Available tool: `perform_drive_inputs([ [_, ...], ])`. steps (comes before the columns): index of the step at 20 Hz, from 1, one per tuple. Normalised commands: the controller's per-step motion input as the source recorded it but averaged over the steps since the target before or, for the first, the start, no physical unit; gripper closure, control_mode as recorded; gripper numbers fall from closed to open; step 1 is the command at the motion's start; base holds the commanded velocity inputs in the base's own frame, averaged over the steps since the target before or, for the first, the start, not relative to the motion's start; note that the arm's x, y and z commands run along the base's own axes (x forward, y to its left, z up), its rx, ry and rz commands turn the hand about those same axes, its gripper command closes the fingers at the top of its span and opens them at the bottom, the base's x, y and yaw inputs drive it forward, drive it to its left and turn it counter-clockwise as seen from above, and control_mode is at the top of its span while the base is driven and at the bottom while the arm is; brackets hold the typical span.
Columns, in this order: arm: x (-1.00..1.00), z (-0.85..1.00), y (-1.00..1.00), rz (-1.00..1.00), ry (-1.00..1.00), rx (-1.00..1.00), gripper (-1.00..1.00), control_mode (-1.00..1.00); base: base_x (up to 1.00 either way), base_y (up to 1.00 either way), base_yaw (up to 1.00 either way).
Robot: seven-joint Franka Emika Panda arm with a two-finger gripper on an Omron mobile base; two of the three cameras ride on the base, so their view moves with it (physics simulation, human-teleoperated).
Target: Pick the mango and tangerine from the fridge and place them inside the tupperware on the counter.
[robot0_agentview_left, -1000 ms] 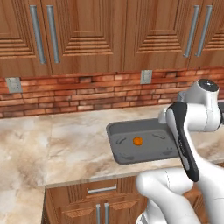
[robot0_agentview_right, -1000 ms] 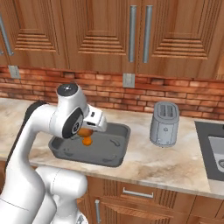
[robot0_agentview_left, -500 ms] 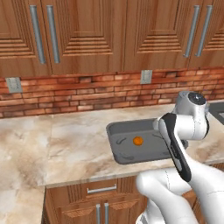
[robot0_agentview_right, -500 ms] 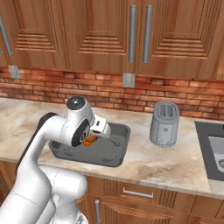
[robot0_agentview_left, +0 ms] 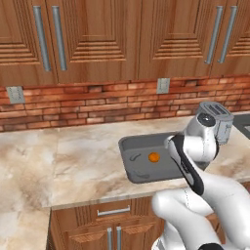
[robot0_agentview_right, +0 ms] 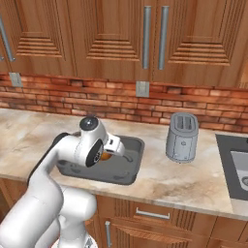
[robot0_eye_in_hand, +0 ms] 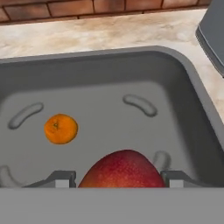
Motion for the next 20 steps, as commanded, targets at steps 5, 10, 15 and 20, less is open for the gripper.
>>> perform_drive_inputs([
  [5,0.43,-0.31,0.0,-0.03,0.0,0.0,1.0,-1.0,0.0,0.0,0.0],
  [10,0.37,-0.3,0.0,-0.02,0.0,0.0,1.0,-1.0,0.0,0.0,0.0],
  [15,0.28,-0.33,0.0,-0.01,0.0,0.0,1.0,-1.0,0.0,0.0,0.0],
  [20,0.27,-0.3,0.0,-0.01,0.0,0.0,-1.0,-1.0,0.0,0.0,0.0],
])
